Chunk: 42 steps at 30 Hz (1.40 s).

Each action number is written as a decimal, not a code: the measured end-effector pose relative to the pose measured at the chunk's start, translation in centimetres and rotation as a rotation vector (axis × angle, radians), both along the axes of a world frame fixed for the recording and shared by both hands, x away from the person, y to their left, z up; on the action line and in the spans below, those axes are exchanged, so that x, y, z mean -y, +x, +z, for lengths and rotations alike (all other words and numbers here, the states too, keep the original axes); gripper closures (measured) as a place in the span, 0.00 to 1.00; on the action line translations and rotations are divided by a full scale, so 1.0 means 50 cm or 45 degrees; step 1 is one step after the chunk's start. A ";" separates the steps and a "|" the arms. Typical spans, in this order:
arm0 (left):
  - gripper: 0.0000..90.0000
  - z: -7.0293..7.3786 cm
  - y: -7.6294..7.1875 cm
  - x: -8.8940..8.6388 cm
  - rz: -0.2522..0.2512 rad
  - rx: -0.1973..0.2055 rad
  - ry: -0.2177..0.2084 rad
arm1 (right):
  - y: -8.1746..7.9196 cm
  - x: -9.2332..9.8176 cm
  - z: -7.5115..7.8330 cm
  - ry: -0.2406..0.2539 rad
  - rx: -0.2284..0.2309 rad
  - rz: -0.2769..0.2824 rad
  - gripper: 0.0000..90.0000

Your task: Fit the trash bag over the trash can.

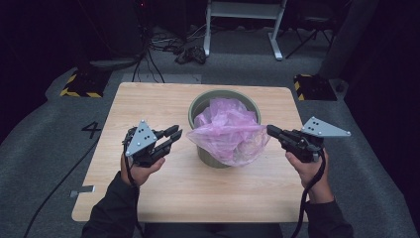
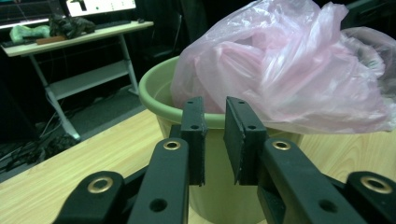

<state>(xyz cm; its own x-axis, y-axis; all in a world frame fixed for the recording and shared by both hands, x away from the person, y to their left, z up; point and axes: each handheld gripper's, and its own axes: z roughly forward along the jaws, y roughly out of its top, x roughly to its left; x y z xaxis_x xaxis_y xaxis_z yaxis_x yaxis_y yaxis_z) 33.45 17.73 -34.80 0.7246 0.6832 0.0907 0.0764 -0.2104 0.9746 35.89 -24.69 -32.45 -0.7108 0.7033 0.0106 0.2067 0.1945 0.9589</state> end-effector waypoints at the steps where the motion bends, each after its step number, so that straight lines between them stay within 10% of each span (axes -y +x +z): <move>1: 0.92 0.000 -0.003 0.005 -0.006 0.006 0.013 | 0.001 0.002 -0.002 -0.003 -0.005 -0.005 1.00; 6: 0.58 -0.001 -0.029 0.033 -0.033 0.018 -0.020 | -0.009 -0.005 -0.004 -0.038 0.016 0.006 0.88; 9: 0.39 -0.016 -0.056 0.057 -0.050 0.010 -0.006 | -0.014 -0.009 -0.003 -0.046 0.034 0.014 0.65; 18: 0.38 -0.023 -0.066 0.091 -0.134 0.007 0.028 | -0.013 -0.036 -0.016 -0.097 -0.013 0.137 0.39; 21: 0.41 -0.021 -0.069 0.100 -0.145 0.019 0.049 | -0.007 -0.044 -0.027 -0.117 -0.043 0.137 0.43; 29: 0.38 -0.017 -0.084 0.108 -0.166 0.044 0.075 | -0.003 -0.036 -0.028 -0.064 -0.006 0.151 0.99; 42: 0.31 0.011 -0.063 0.157 -0.204 0.002 0.196 | -0.010 -0.042 -0.002 -0.031 0.047 0.134 1.00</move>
